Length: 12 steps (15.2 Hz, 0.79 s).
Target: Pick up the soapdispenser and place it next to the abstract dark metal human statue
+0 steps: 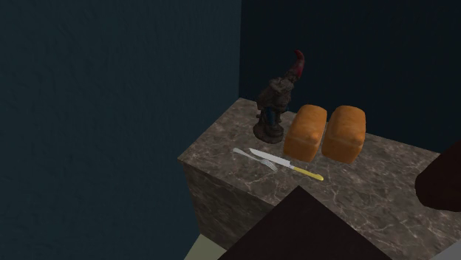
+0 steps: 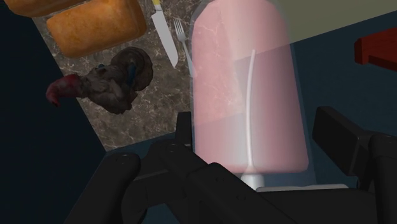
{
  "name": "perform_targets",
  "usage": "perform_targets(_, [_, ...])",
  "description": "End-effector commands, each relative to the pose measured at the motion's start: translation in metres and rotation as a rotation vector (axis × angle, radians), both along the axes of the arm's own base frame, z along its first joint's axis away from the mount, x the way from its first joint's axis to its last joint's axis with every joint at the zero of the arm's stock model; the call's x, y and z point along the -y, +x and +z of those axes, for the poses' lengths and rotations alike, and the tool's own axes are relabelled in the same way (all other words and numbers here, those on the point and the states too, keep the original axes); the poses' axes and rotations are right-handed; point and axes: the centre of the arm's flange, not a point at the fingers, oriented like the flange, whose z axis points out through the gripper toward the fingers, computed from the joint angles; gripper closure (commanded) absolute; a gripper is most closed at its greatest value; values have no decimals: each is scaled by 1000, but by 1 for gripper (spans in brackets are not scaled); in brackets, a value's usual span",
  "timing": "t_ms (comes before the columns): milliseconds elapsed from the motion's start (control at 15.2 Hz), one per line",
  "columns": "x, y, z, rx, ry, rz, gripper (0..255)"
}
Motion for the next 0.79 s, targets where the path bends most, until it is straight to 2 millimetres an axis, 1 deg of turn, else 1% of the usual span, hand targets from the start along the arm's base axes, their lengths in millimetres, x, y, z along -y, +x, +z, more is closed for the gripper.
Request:
perform_targets(0, [0, 0, 11, 0, 0, 0, 255])
perform_targets(198, [0, 0, 25, 0, 0, 0, 255])
perform_targets(726, [42, -97, 25, 0, 0, 0, 255])
